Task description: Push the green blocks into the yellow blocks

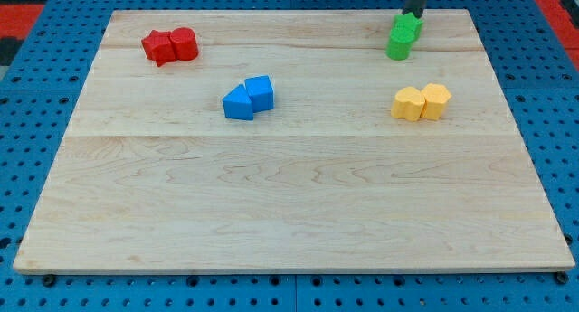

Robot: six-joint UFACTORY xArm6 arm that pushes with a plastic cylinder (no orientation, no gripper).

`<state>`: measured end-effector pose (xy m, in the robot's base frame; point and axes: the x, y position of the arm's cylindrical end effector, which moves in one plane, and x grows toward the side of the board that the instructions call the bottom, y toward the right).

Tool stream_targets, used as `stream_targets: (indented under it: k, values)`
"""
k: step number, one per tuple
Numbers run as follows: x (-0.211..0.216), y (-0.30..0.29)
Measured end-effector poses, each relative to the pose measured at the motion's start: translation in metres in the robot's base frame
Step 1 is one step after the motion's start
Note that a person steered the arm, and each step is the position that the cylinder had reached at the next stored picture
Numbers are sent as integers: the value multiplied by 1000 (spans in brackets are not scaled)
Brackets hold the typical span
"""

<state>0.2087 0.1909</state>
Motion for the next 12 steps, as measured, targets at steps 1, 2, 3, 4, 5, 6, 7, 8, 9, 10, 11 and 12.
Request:
stream_targets:
  k: [1,2,3,4,5,6,7,8,9,10,11,12]
  values:
    - [14,-5]
    - [27,-18]
    - [43,-30]
    - [60,-52]
    - [75,-55]
    - [88,-56]
    - [97,-56]
    - [98,-56]
    - [84,-62]
    - [84,-109]
    - [96,-133]
    - [112,-98]
